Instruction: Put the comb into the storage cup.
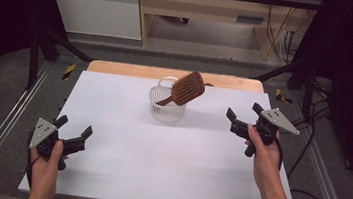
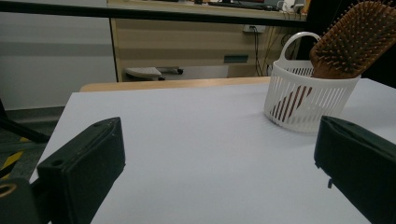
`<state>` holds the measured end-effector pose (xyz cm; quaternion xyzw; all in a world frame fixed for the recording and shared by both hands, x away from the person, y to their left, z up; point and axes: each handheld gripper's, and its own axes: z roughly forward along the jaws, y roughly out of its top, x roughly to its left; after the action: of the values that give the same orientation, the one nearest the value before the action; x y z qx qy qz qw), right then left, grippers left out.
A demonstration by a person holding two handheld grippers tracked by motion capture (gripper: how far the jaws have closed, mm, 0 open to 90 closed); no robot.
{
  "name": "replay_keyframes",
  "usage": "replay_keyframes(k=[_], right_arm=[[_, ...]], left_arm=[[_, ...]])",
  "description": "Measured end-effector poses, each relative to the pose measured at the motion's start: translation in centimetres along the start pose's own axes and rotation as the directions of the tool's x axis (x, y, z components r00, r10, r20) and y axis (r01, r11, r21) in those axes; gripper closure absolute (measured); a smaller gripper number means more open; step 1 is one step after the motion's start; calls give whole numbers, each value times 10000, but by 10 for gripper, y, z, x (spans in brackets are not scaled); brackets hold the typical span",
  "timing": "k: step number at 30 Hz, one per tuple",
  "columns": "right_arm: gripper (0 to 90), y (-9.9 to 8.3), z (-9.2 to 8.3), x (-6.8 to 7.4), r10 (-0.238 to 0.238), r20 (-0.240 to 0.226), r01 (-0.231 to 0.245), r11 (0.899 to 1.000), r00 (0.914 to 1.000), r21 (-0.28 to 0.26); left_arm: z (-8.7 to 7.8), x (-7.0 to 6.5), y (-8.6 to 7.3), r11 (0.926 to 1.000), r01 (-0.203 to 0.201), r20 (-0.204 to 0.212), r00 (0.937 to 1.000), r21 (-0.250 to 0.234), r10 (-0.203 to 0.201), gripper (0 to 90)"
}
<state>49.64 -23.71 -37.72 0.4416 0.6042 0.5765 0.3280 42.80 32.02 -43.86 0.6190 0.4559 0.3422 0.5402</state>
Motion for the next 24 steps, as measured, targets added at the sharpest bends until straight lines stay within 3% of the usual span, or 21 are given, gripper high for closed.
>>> replay_keyframes(k=[24], right_arm=[[34, -11, -24, -8, -311, 175, 313, 9994, 9994, -131]], left_arm=[[-10, 0, 1, 9995, -308, 301, 9991, -87, 310, 20]])
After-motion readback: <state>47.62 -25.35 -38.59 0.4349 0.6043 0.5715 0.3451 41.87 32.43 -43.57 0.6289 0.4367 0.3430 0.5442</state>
